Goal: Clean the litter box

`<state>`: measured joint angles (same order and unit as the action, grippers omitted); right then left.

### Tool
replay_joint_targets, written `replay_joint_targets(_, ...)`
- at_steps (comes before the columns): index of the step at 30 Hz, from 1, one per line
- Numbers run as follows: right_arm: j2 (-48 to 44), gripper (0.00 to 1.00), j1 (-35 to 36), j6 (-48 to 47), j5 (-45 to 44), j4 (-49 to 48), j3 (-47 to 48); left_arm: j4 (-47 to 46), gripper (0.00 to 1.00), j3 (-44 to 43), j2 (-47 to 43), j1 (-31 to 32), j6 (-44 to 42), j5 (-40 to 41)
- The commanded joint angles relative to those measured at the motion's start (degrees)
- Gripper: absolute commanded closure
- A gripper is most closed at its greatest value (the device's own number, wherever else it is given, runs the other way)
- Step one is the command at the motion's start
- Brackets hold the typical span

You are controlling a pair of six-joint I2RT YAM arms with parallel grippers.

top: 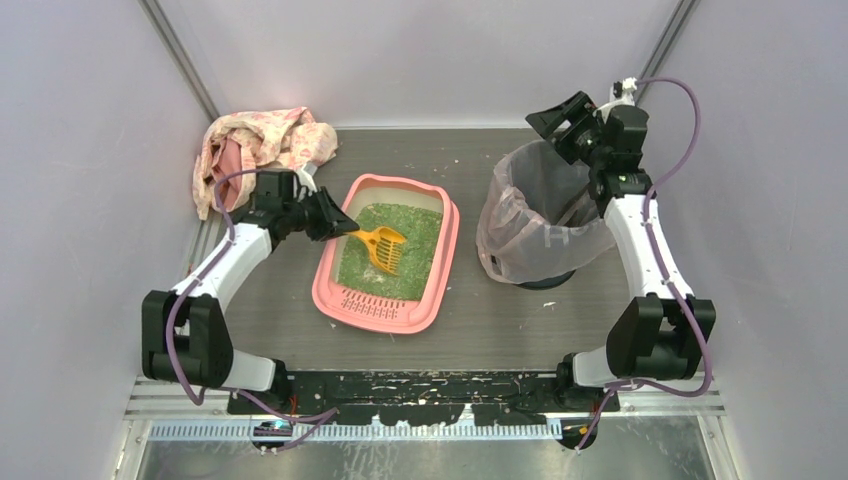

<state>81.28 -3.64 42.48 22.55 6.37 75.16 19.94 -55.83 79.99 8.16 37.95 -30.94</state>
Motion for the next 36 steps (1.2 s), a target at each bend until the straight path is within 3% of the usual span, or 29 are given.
replay_joint_targets(1,-1.2,0.24,2.7,1.0,-2.0,-16.0,-4.5,-1.2,1.0,0.5,0.8,0.6,-2.2,-4.7)
replay_joint_targets(9,-1.2,0.24,11.7,-0.7,-4.6,-25.0,-8.8,-7.9,1.0,7.2,1.4,0.7,0.4,-1.8)
replay_joint_targets(14,-5.7,0.24,17.0,-0.7,-4.8,-28.1,-13.4,-20.7,1.0,11.9,4.0,0.8,3.2,2.8)
replay_joint_targets(17,-9.9,0.23,17.9,0.2,-3.7,-29.1,-17.2,-27.1,1.0,13.5,6.2,0.7,5.8,1.1)
replay_joint_targets(27,-24.9,0.23,18.4,-4.9,-9.1,-20.6,-23.3,-26.1,1.0,12.3,2.7,0.6,7.5,0.1)
replay_joint_targets(32,-29.7,0.23,18.4,-7.7,-8.6,-16.5,-24.4,-31.0,1.0,12.9,6.3,0.7,10.1,-1.5)
replay_joint_targets(36,-32.8,0.23,18.4,-7.6,-7.6,-16.0,-26.8,-32.1,1.0,12.5,9.0,0.7,10.3,2.0)
